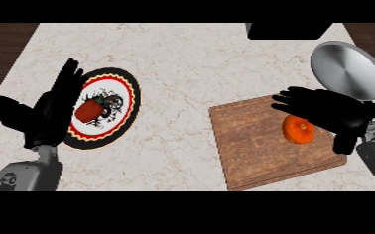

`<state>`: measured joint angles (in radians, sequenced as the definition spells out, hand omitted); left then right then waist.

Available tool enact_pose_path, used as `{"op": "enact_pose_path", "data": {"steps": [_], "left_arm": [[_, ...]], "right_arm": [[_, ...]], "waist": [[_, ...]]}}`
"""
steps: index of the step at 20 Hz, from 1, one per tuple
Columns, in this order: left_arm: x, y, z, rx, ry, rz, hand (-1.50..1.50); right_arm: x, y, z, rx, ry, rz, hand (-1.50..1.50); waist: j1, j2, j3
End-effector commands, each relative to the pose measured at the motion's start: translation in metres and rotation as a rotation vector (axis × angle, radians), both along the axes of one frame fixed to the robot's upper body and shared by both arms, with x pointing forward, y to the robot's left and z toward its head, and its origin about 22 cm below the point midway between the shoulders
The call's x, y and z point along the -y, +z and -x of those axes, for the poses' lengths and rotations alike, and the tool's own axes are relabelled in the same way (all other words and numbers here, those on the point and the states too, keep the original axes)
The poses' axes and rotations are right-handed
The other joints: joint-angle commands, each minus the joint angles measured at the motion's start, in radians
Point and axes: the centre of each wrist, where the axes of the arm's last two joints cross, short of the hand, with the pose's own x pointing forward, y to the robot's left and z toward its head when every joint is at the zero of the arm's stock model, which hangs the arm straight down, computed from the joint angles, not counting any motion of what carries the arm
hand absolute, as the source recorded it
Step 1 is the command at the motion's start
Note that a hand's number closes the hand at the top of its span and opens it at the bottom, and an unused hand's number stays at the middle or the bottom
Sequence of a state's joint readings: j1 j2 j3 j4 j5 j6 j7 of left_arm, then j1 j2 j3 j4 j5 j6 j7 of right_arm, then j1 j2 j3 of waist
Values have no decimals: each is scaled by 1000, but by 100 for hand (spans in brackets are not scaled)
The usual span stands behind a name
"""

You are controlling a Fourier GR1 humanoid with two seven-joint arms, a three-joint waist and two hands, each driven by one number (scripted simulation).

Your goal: Pick the squash from the cutting board and place it in the pan

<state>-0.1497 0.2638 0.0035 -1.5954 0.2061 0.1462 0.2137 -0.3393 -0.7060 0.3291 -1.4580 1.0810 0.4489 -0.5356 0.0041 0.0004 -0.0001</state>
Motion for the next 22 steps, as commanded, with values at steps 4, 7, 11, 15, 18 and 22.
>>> {"op": "enact_pose_path", "data": {"steps": [4,7,11,15,18,22], "left_arm": [[-7,-3,-1,-4,-4,0,0],[8,-2,-19,-2,7,-11,0],[2,-10,7,-4,10,4,0],[-19,11,-1,7,13,-20,0],[-5,13,7,1,0,-3,0],[8,7,2,-4,-7,1,0]], "right_arm": [[-4,-34,-3,-27,-5,22,-150],[-22,-33,-21,-15,4,-1,-150],[0,-46,-18,-40,-4,-33,-150],[-9,-49,-13,-65,-6,11,-150],[-25,-76,-24,-89,10,9,-150],[-10,-83,-16,-79,105,-36,150]], "waist": [[0,0,0],[1,1,0],[3,0,0],[0,0,0],[6,1,0],[1,0,0]]}}
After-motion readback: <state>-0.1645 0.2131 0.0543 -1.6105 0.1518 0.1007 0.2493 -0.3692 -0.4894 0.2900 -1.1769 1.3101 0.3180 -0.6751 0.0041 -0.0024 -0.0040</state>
